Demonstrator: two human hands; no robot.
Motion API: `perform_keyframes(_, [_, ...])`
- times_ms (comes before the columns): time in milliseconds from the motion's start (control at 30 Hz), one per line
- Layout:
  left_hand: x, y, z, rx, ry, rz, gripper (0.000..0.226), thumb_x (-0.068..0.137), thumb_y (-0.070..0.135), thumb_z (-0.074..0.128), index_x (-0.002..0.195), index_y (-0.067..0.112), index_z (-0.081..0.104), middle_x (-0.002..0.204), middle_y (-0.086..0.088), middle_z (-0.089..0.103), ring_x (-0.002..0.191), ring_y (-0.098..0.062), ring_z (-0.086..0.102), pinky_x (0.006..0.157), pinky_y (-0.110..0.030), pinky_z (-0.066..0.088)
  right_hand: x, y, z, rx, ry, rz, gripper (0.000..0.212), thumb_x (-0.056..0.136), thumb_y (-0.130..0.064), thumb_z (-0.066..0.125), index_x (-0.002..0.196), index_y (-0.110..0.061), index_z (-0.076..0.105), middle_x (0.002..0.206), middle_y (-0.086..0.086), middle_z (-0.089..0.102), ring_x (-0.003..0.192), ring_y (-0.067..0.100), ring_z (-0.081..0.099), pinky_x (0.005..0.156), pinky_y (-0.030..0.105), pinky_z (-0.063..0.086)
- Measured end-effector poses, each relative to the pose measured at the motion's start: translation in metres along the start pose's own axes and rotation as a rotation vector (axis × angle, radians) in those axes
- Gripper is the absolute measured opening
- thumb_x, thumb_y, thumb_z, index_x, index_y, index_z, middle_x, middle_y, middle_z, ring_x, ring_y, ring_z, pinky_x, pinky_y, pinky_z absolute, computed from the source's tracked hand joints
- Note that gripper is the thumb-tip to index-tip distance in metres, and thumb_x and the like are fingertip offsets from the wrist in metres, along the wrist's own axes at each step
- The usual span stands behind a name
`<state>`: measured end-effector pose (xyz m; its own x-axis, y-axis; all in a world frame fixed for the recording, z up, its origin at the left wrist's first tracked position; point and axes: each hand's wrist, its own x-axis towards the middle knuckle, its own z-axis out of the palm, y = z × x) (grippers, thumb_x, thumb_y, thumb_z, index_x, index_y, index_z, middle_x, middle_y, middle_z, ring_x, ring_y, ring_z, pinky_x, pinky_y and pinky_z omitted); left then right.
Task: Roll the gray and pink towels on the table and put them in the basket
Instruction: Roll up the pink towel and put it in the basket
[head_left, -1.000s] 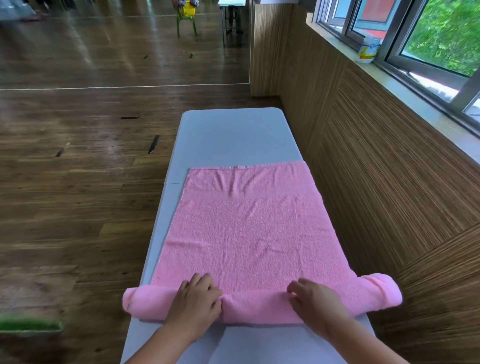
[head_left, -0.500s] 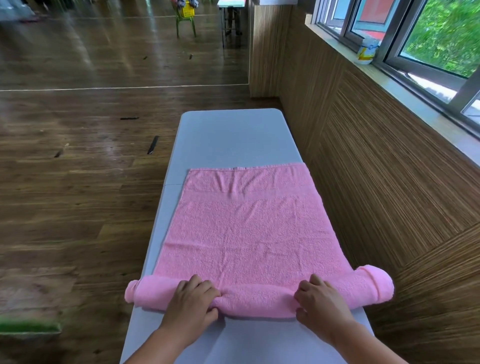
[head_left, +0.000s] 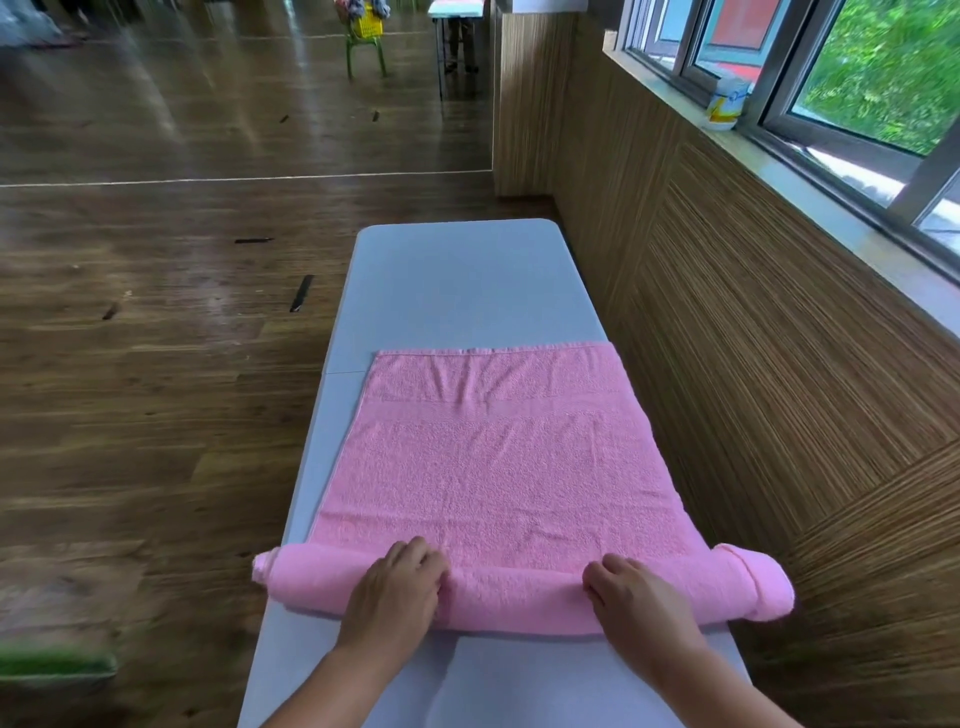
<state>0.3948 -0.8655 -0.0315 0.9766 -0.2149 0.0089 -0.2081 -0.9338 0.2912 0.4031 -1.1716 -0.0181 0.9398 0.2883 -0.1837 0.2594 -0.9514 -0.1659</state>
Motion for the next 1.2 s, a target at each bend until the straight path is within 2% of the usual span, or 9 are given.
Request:
perform_keyframes(133, [-0.009, 0.002, 0.001, 0.004, -0.041, 0.071, 0.023, 0.078, 0.036, 0.069, 0.1, 0.039, 0.064, 0.11, 0.024, 0.06, 0.094, -0.003, 0.052, 0.074, -0.021, 0.047, -0.008, 0.001, -0.002, -0.029, 0.026, -0.093, 0.025, 0.053, -0.034, 0.076, 0.075, -0.027, 0.066, 0.081, -0.009, 0.052, 0.073, 0.014, 0.048, 0.052, 0.025, 0.044])
perform_keyframes(300, [-0.008, -0.003, -0.001, 0.077, -0.161, 0.072, 0.041, 0.069, 0.053, 0.054, 0.11, 0.046, 0.057, 0.107, 0.029, 0.06, 0.094, -0.003, 0.05, 0.073, -0.023, 0.041, 0.0, -0.001, -0.005, -0.084, -0.006, -0.045, 0.029, 0.045, -0.032, 0.086, 0.063, -0.024, 0.064, 0.076, -0.008, 0.05, 0.069, 0.015, 0.048, 0.048, 0.026, 0.041])
perform_keyframes(433, [-0.005, 0.0, -0.004, 0.088, -0.135, 0.083, 0.032, 0.065, 0.049, 0.054, 0.095, 0.043, 0.065, 0.085, 0.028, 0.061, 0.081, -0.002, 0.044, 0.064, -0.021, 0.037, 0.002, -0.004, -0.012, -0.061, -0.068, -0.085, 0.022, 0.081, -0.038, 0.058, 0.084, -0.018, 0.069, 0.093, -0.006, 0.049, 0.091, 0.016, 0.045, 0.06, 0.026, 0.035])
perform_keyframes(633, [-0.002, 0.005, -0.007, 0.051, -0.173, 0.1, 0.039, 0.081, 0.05, 0.037, 0.1, 0.034, 0.067, 0.1, 0.018, 0.056, 0.097, -0.009, 0.042, 0.084, -0.032, 0.038, 0.0, -0.004, -0.013, 0.01, -0.112, -0.006, 0.03, 0.093, -0.032, 0.038, 0.091, -0.018, 0.064, 0.092, -0.003, 0.051, 0.086, 0.019, 0.05, 0.064, 0.033, 0.038])
perform_keyframes(733, [0.004, 0.0, -0.004, 0.012, -0.055, 0.07, 0.011, 0.082, 0.046, 0.058, 0.088, 0.037, 0.061, 0.091, 0.019, 0.049, 0.085, -0.008, 0.05, 0.07, -0.025, 0.042, -0.001, -0.005, -0.008, 0.037, -0.026, 0.07, 0.01, 0.085, -0.022, 0.059, 0.093, -0.027, 0.055, 0.085, -0.007, 0.058, 0.072, 0.02, 0.058, 0.047, 0.031, 0.033])
perform_keyframes(833, [0.004, -0.001, 0.0, -0.014, -0.003, 0.095, 0.015, 0.079, 0.034, 0.071, 0.083, 0.038, 0.057, 0.087, 0.022, 0.052, 0.082, -0.006, 0.047, 0.067, -0.023, 0.041, -0.004, 0.003, 0.001, -0.063, 0.0, -0.014, 0.034, 0.055, -0.017, 0.085, 0.069, -0.027, 0.056, 0.068, -0.01, 0.05, 0.061, 0.015, 0.048, 0.038, 0.024, 0.021])
perform_keyframes(967, [-0.004, -0.002, 0.0, -0.007, -0.008, 0.148, 0.018, 0.081, 0.045, 0.057, 0.095, 0.04, 0.067, 0.099, 0.028, 0.06, 0.09, -0.001, 0.044, 0.075, -0.023, 0.039, -0.01, 0.005, 0.001, -0.11, 0.063, -0.132, 0.026, 0.05, -0.038, 0.077, 0.072, -0.027, 0.068, 0.079, -0.009, 0.054, 0.076, 0.017, 0.05, 0.057, 0.028, 0.046])
perform_keyframes(1067, [-0.008, -0.007, -0.001, 0.065, -0.104, 0.159, 0.048, 0.066, 0.064, 0.06, 0.111, 0.046, 0.064, 0.112, 0.03, 0.06, 0.097, -0.001, 0.054, 0.083, -0.023, 0.039, -0.011, 0.004, 0.0, -0.143, 0.034, -0.117, 0.033, 0.047, -0.041, 0.081, 0.075, -0.028, 0.07, 0.08, -0.01, 0.057, 0.077, 0.017, 0.053, 0.059, 0.029, 0.047])
perform_keyframes(1200, [-0.007, -0.009, 0.001, 0.098, -0.112, 0.148, 0.037, 0.069, 0.047, 0.058, 0.106, 0.047, 0.065, 0.095, 0.029, 0.06, 0.082, -0.002, 0.054, 0.067, -0.022, 0.042, -0.004, 0.0, -0.007, -0.128, 0.034, -0.147, 0.024, 0.042, -0.039, 0.081, 0.057, -0.027, 0.067, 0.064, -0.015, 0.054, 0.066, 0.012, 0.05, 0.054, 0.025, 0.045])
